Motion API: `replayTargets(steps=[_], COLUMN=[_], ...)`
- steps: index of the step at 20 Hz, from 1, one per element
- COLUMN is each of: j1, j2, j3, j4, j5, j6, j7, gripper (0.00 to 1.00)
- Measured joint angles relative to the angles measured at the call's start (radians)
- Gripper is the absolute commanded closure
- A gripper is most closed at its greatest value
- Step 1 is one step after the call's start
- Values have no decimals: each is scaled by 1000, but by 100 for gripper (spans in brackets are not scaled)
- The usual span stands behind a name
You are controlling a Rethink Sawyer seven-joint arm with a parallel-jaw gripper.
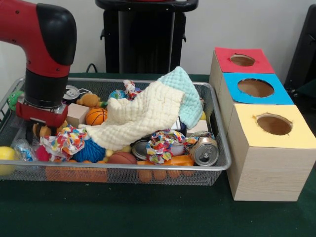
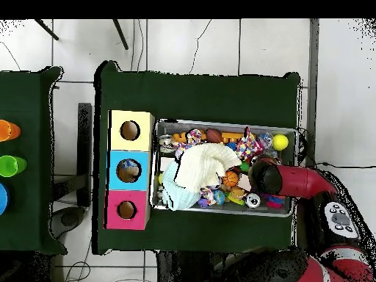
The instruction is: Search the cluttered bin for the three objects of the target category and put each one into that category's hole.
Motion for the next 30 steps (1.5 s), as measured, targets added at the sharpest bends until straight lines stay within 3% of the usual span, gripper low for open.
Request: replayTargets(steps=[14, 21, 30], j1=[82, 112, 136], j2=[-96, -114, -78], j3=[-110, -150, -189], j4=[176, 214, 226], j5=[150, 200, 219], j6=[-42, -61, -196], j7=[36, 36, 36], gripper=[100, 100, 100])
